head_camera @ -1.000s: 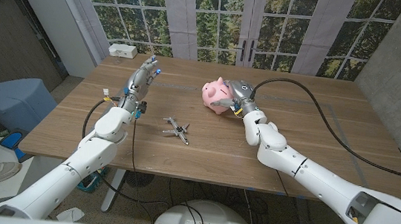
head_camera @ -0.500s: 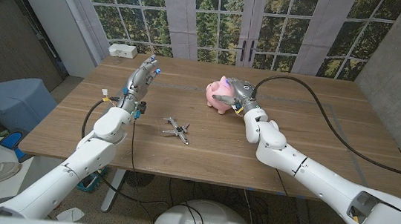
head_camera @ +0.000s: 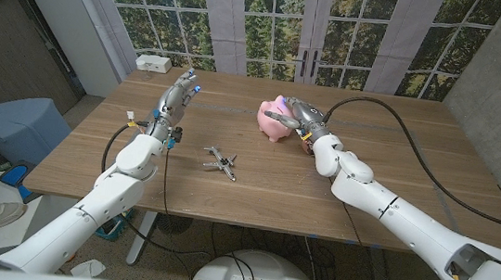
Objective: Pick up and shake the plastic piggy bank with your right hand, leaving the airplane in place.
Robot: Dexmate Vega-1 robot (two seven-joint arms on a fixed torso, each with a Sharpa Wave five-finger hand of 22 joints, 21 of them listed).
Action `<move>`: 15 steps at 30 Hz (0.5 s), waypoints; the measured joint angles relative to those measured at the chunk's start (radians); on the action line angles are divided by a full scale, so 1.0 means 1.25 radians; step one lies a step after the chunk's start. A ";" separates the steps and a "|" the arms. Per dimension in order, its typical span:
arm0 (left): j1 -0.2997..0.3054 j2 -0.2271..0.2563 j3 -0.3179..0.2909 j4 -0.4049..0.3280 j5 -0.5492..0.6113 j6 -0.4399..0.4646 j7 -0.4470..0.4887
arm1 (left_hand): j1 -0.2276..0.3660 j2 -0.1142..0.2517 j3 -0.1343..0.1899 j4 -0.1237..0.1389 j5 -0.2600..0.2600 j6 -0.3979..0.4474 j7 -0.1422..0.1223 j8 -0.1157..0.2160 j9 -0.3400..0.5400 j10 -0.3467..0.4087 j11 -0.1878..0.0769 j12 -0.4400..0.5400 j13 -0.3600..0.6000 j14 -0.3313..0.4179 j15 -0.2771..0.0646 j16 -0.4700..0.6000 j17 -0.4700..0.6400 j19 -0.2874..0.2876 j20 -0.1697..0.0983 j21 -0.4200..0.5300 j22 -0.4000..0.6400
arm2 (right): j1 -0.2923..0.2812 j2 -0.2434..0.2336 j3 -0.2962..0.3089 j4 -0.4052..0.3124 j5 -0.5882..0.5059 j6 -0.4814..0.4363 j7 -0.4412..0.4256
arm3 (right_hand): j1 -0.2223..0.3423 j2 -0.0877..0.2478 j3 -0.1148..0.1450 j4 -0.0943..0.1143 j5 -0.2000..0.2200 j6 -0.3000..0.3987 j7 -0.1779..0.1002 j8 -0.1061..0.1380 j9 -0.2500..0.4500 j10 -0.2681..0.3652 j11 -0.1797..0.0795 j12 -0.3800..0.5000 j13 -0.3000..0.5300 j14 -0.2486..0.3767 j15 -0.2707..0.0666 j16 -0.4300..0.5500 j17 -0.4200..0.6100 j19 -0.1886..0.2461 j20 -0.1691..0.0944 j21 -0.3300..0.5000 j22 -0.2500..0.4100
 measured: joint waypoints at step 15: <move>0.006 0.008 -0.002 -0.013 -0.002 0.018 0.001 | 0.007 0.001 0.000 0.000 0.000 0.000 0.000 0.000 0.000 0.000 0.000 0.000 0.000 0.000 0.000 0.000 0.000 0.000 0.000 0.000 0.000 | -0.038 0.002 0.102 0.084 0.224 0.247 -0.036 | -0.103 0.174 0.033 0.076 -0.004 0.015 0.015 0.000 -0.014 0.002 -0.036 0.000 -0.101 -0.043 -0.042 0.000 -0.116 0.002 -0.129 -0.087 -0.004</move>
